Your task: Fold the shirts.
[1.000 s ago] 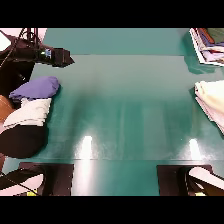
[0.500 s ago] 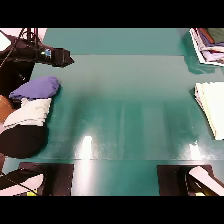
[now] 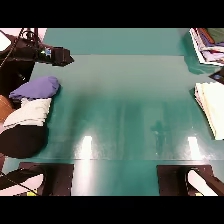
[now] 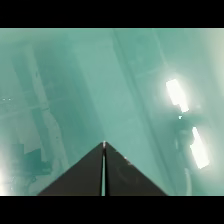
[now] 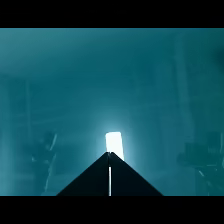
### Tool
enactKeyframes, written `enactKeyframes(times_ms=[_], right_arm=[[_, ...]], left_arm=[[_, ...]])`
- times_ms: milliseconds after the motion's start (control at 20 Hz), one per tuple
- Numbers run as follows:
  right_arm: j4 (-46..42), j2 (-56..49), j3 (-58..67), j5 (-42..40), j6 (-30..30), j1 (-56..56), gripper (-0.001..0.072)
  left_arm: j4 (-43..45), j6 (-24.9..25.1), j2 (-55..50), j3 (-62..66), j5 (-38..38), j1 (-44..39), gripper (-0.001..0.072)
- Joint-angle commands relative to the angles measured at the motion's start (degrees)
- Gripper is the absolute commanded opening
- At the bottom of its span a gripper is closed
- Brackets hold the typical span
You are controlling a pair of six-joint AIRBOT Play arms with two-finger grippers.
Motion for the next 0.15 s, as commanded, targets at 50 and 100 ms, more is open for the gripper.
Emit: enactKeyframes(times_ms=[50, 100], right_arm=[[0.15, 0.17, 0.04, -1.88, -0.9, 8.72, 0.0015], [0.15, 0.17, 0.04, -1.86, -0.87, 8.96, 0.0015]], left_arm=[[0.0, -0.02, 0.0, 0.0, 0.15, -0.02, 0.0026], [0.0, -0.02, 0.0, 0.0, 0.15, -0.02, 0.0026]])
